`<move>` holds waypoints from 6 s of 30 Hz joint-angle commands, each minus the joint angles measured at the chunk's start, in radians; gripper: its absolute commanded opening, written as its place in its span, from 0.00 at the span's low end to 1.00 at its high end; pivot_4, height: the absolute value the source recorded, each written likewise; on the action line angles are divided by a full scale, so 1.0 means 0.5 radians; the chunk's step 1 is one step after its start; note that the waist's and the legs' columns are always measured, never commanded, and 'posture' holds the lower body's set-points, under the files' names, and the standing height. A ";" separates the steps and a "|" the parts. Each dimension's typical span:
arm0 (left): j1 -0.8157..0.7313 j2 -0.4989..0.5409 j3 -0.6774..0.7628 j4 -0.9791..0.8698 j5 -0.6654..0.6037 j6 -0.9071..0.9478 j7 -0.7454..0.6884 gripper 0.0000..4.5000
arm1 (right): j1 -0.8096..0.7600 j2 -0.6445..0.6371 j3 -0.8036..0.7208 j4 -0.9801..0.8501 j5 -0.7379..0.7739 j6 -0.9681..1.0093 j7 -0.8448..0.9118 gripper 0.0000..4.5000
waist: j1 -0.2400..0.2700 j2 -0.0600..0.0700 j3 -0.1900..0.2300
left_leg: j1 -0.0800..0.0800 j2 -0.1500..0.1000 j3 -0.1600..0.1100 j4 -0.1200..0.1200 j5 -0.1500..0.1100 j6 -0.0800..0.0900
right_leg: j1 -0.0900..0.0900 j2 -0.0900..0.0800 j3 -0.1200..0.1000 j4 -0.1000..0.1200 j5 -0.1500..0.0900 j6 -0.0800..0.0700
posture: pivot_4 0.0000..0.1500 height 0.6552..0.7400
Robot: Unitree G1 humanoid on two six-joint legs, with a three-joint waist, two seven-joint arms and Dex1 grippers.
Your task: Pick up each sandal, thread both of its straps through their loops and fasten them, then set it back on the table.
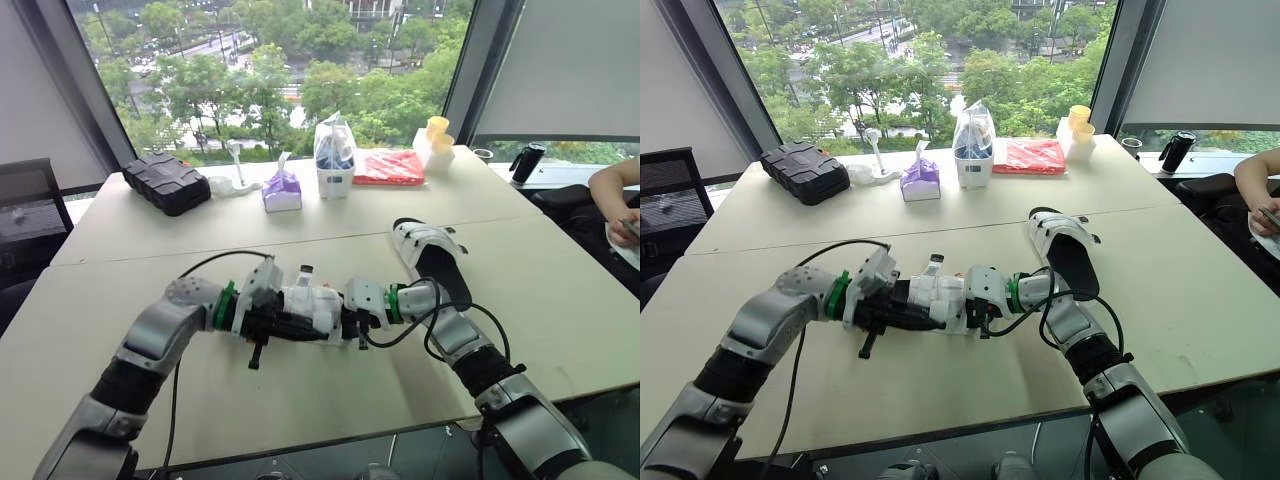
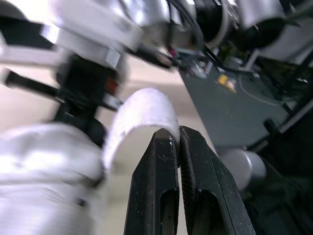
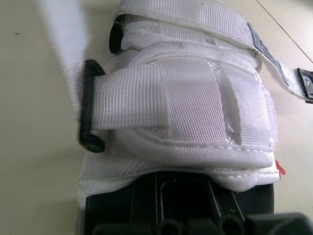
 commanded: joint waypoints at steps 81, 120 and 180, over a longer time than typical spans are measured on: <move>-0.945 -0.552 -0.212 2.086 1.340 -1.267 0.833 0.99 | 0.103 -0.014 0.114 0.141 -0.134 0.116 -0.010 0.00 | 0.000 -0.005 -0.003 | 0.003 -0.001 -0.001 0.007 0.000 -0.001 | 0.007 0.002 -0.005 0.002 0.002 0.006 | 1.00 1.00; -0.688 -0.054 0.071 2.068 1.178 -3.520 0.453 0.99 | 0.553 -0.814 -0.598 -1.824 0.464 1.251 -0.035 0.00 | 0.063 -0.012 0.017 | -0.069 -0.009 -0.001 0.048 -0.006 -0.002 | -0.061 -0.006 -0.004 0.035 0.005 0.009 | 1.00 1.00; -1.242 -0.726 -0.247 2.512 2.237 -0.966 3.220 0.01 | 0.412 -0.928 -0.468 -1.739 0.362 1.171 -0.241 0.00 | 0.112 -0.025 0.026 | -0.072 -0.023 0.002 0.081 -0.013 0.012 | -0.051 -0.010 -0.003 0.046 0.009 0.029 | 1.00 1.00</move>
